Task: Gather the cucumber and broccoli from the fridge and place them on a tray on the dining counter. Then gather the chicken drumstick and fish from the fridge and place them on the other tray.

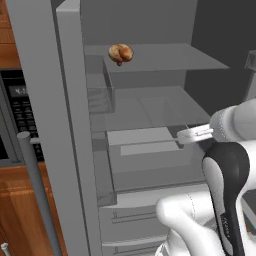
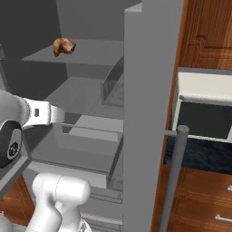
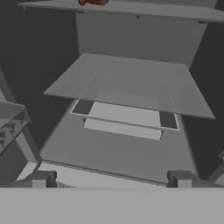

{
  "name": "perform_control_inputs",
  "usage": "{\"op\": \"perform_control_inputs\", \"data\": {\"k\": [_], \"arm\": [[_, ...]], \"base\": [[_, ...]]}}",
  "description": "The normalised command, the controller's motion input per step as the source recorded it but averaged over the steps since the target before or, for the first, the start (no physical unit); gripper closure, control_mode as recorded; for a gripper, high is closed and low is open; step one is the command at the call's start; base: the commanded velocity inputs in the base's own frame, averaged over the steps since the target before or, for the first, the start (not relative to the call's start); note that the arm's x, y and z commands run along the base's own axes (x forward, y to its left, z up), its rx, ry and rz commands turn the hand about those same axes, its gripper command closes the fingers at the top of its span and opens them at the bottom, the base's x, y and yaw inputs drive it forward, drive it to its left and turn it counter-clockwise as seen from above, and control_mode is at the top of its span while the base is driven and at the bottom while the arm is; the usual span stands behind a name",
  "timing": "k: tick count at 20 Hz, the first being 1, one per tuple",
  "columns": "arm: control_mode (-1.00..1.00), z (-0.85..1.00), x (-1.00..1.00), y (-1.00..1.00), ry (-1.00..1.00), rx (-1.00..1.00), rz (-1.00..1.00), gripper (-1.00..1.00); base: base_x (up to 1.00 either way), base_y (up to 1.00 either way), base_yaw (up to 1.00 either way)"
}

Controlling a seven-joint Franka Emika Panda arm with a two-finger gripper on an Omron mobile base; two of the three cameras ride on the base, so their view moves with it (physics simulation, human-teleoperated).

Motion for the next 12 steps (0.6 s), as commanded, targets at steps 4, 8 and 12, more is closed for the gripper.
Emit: {"op": "perform_control_inputs", "data": {"k": [4, 8, 12], "arm": [[-1.0, 0.84, 0.59, 0.25, -0.15, 0.06, 0.18, -1.0], [-1.0, 0.62, 0.59, 0.38, -0.05, 0.0, 0.03, -1.0], [-1.0, 0.36, 0.5, 0.3, 0.0, 0.0, 0.0, -1.0]], "base": [[0.0, 0.0, 0.0], [0.0, 0.0, 0.0], [0.0, 0.0, 0.0]]}}
